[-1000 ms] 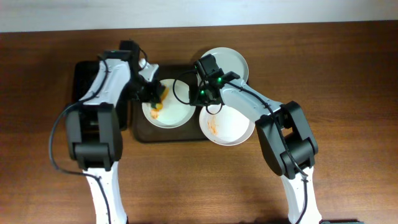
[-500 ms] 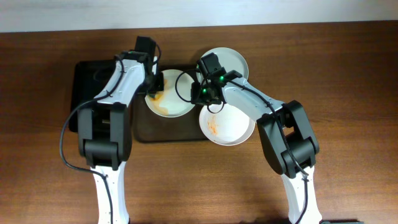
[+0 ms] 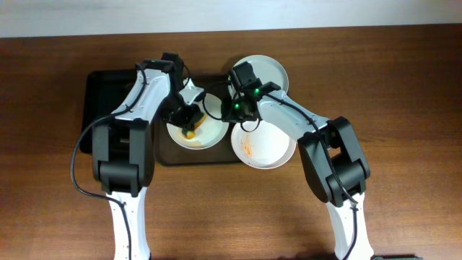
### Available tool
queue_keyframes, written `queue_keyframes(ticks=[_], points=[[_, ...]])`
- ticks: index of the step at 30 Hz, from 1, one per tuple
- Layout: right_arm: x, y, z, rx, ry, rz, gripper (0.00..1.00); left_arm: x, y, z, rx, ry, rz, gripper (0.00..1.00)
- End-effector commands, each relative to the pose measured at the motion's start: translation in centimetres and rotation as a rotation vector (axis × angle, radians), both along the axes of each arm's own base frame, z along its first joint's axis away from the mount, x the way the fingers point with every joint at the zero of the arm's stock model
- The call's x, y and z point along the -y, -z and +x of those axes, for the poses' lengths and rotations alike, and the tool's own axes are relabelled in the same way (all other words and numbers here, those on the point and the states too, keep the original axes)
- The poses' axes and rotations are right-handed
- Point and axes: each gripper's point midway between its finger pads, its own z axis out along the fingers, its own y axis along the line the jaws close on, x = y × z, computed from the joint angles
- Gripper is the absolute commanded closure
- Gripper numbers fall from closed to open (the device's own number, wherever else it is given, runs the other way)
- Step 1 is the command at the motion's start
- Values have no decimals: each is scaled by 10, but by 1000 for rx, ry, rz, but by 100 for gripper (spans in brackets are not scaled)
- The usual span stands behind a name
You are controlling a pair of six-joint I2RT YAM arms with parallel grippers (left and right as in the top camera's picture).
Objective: Clean dirty plates on tray and stack at the side
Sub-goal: 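Hold the left plate rim with the right gripper and scrub it with the sponge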
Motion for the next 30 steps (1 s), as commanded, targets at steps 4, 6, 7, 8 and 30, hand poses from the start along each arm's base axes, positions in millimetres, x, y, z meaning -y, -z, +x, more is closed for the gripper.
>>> queue_keyframes(ticks=[4,6,7,8,30], points=[[-6,4,-4,-11,-12,5,96,-76,20,20,73,-280,457,99],[-6,4,-4,-10,-12,5,96,-88,18,35,150,-432,526,99],[-6,4,-4,-10,-12,5,96,-87,18,45,188,-474,513,99],[-6,4,-4,-10,-12,5,96,-84,18,53,217,-492,501,99],[1,-4,-3,-96,-6,153,96,-50,19,68,203,-458,252,99]])
